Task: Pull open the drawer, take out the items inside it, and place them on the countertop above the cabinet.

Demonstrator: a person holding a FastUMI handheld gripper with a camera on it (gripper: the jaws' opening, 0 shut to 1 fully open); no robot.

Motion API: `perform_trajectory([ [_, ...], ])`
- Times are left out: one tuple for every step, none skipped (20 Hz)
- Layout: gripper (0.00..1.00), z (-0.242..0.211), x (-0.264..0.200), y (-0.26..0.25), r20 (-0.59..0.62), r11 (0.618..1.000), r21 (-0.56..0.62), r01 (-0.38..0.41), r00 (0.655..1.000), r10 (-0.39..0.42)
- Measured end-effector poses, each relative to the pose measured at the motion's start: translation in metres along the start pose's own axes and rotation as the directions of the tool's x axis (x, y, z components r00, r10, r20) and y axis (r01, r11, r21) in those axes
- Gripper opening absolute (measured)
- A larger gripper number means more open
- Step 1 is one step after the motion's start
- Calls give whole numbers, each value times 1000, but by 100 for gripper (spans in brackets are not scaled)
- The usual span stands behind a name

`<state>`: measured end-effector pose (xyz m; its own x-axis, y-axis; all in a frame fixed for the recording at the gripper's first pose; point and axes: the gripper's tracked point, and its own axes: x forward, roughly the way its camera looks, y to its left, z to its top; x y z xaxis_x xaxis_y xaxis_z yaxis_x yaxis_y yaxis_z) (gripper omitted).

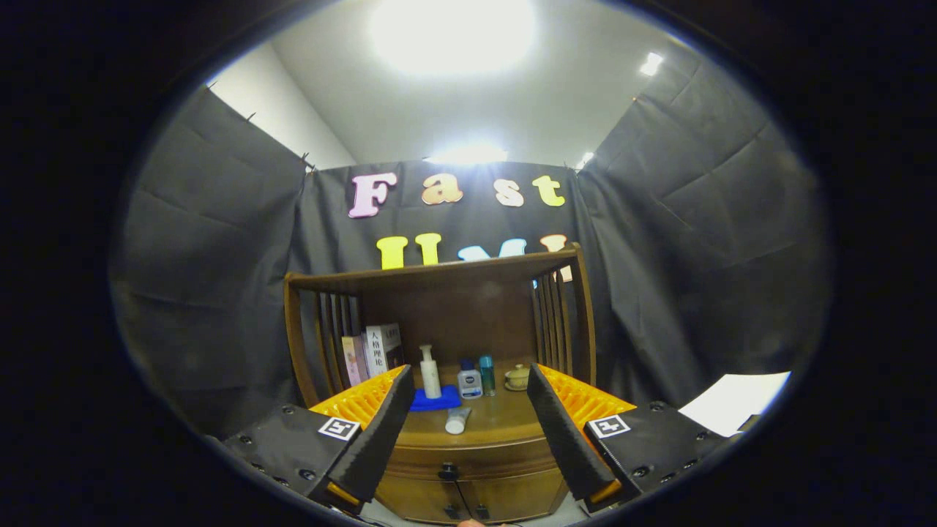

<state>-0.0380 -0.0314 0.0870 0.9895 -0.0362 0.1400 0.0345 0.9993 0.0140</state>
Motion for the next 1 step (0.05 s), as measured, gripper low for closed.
perform_trajectory([
  [98,-8,1,3,-15,1000,-5,-9,1000,9],
])
